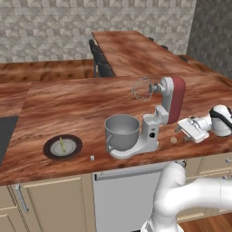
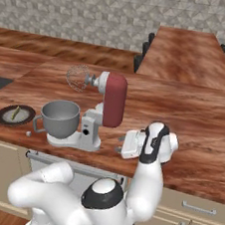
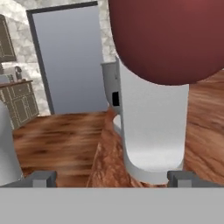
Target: Add butter and sugar cubes to the stand mixer bowl and then turn on the stand mixer to begin making frosting.
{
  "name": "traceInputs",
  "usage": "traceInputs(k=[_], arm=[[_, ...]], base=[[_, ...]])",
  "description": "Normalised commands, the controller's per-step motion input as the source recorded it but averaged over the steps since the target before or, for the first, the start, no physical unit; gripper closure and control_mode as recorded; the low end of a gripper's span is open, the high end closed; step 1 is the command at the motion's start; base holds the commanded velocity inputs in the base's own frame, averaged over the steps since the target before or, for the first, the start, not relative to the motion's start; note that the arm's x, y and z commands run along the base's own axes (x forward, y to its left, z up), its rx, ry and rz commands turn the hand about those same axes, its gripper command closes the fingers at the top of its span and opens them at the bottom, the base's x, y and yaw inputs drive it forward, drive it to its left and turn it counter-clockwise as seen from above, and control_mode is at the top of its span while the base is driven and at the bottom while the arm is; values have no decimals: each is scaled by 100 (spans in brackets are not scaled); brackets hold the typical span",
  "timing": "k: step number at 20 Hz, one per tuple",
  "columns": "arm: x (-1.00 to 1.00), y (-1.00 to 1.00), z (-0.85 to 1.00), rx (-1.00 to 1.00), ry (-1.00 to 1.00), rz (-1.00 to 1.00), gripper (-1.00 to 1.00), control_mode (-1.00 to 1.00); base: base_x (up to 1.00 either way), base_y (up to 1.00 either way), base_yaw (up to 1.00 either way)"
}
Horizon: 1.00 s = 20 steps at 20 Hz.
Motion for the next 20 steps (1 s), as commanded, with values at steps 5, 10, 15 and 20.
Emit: traceInputs(k=[5,10,15,20], arm=[[6,9,-26,-3,-9,-7,-100,-100],[14,0,-23,-4,-3,-5,-100,-100],[29,0,-21,-4,-4,-2,-100,-100],[41,0,-26,-3,-3,0,-100,-100]], base=[[0,0,0],[0,0,0],[0,0,0],[0,0,0]])
